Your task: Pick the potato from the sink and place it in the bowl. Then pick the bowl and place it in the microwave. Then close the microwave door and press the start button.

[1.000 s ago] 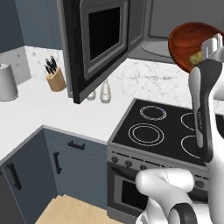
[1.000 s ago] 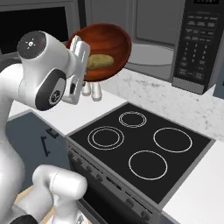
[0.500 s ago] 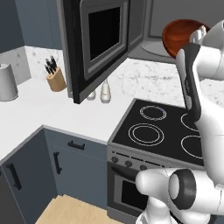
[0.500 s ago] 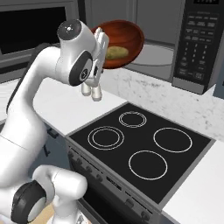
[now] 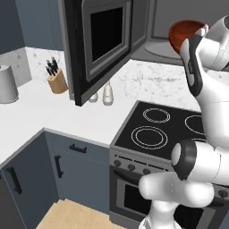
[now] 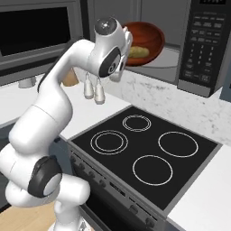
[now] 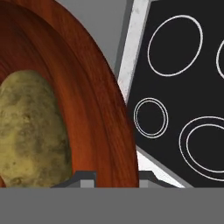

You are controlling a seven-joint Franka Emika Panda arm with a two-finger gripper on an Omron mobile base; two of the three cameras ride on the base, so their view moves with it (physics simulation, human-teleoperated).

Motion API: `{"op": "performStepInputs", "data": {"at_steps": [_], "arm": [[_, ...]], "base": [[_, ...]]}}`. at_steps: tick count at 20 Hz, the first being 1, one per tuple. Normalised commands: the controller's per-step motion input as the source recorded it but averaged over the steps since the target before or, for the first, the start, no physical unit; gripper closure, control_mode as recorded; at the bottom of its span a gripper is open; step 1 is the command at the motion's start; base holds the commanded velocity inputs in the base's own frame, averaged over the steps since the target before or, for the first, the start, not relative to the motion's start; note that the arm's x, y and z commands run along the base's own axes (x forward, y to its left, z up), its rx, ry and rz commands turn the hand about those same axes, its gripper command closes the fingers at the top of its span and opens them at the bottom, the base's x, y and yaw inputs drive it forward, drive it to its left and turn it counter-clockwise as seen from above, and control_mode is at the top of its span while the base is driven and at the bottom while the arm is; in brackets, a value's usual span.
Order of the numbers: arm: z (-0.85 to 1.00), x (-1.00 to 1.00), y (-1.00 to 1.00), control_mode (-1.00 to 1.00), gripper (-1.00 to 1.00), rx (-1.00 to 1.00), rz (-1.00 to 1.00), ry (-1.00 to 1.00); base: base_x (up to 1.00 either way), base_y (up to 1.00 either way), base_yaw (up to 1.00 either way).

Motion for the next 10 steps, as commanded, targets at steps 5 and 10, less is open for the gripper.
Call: {"op": "performStepInputs", "data": {"at_steps": [5,10], "arm": [[0.00,0.64,-0.35,-1.00,1.00,0.04,0.00,-0.04],[-0.02,0.62,-0.18,-1.00,1.00,0.02,0.00,-0.06]], "base": [[0.00,0.00,0.00],[0.00,0.00,0.00]]}}
